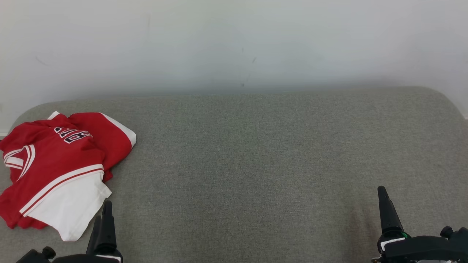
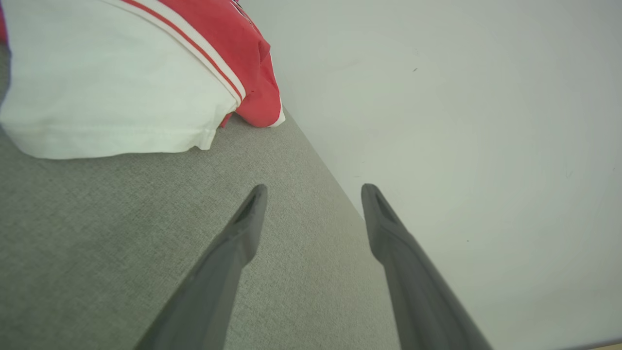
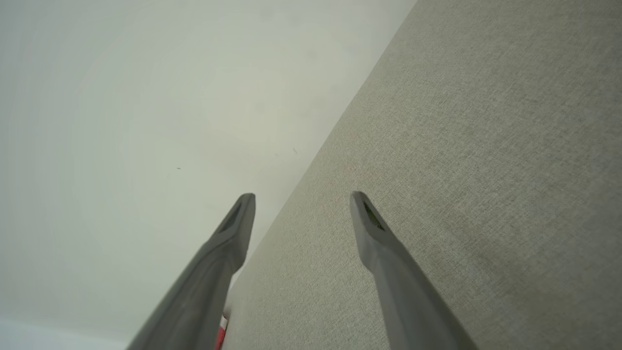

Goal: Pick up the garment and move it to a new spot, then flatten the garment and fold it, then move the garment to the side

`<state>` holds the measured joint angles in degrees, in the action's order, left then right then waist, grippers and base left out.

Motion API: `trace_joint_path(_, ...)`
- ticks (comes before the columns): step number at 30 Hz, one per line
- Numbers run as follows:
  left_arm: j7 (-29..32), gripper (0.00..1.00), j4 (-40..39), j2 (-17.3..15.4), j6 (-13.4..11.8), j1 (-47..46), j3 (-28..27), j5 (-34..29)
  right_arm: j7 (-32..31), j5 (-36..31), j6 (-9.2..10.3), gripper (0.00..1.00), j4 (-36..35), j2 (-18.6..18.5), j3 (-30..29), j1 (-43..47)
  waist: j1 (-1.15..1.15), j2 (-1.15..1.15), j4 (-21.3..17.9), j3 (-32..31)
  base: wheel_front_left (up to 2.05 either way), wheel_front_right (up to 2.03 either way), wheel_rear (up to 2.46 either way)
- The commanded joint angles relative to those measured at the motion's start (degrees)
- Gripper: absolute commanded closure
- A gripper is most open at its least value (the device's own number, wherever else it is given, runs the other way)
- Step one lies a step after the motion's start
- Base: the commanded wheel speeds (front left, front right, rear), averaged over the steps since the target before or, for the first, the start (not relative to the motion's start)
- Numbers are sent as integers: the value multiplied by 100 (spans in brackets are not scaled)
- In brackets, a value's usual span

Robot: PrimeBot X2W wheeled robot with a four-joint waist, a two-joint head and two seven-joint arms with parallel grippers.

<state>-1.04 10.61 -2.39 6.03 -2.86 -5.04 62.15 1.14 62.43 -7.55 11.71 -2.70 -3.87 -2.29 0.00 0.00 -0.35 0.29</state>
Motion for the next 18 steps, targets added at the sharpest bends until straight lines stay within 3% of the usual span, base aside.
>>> trace_joint_path(1,-66,0,-113,-43,-18,-7,21,-293,63,-270,3,0,-105,-19,-1,-47,0,0,0,-1,0,0,0)
trace_joint_path(18,-409,0,-240,-154,-175,97,207,-2015,403,-2079,5,0,-128,-18,148,51,0,0,25,-36,0,0,0)
